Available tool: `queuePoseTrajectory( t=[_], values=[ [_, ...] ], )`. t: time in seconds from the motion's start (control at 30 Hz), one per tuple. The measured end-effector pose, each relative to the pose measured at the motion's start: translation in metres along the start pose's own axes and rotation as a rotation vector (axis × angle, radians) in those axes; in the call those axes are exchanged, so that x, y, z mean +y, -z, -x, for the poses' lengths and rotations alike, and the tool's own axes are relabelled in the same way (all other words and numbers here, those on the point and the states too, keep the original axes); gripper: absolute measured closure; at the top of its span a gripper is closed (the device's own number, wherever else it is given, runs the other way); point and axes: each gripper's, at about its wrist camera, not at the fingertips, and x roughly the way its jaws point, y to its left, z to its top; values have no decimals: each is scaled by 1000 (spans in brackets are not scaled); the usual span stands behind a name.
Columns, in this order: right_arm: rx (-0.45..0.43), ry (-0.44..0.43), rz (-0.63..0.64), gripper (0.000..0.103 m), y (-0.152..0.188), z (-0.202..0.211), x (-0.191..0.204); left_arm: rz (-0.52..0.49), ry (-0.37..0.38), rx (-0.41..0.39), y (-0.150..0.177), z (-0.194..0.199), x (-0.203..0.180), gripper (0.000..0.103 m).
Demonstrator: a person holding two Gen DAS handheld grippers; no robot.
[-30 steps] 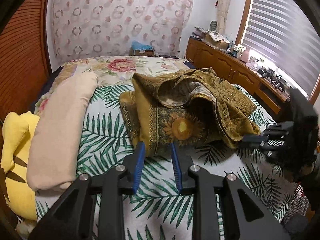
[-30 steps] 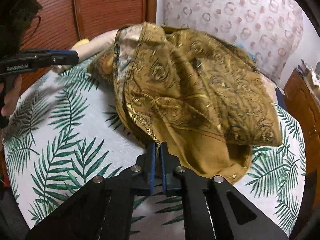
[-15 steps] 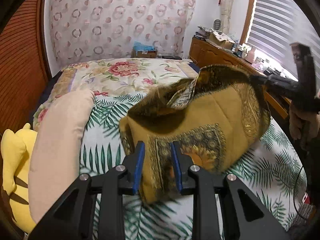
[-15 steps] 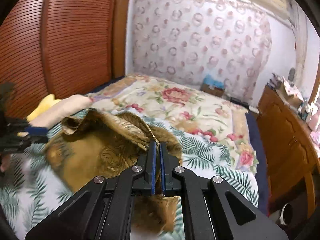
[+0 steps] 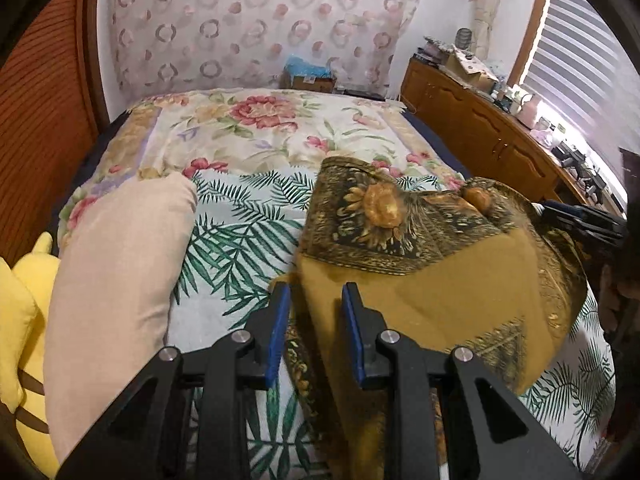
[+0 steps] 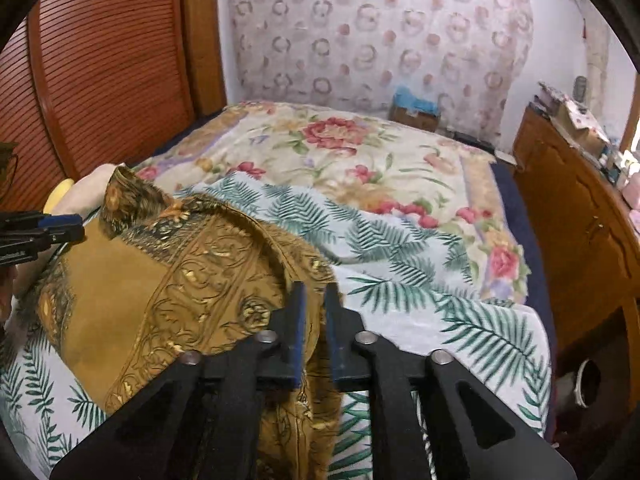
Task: Fold small clothes
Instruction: 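Grasp the shirt bundle edge with both grippers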
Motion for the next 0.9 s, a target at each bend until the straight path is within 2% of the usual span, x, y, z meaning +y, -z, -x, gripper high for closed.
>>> queuePoseTrajectory(
  t=[0.03,0.1,0.13,0.23,0.5,0.77,0.9],
  values=[
    [-5,-3,-9,65,0,3,-1,4,0,5,1,-2,1,79],
    [-23,-23,-30,43,1,8,-5,13,-3,19,5,-8,2,79],
    [-32,-37,-36,39,2,12,-4,14,-3,25,6,-10,2,79],
    [-9,-65,-33,35,4,11,-3,12,-6,49,9,-18,2,79],
    [72,-83,-39,35,21,-17,1,-30,-52,35,11,-20,-5,73],
    [95,-118,-75,34,30,-32,-4,-62,-68,34,9,-23,-1,64],
    [97,-142,-104,34,35,-35,-7,-65,-64,38,6,-23,3,63]
  ],
)
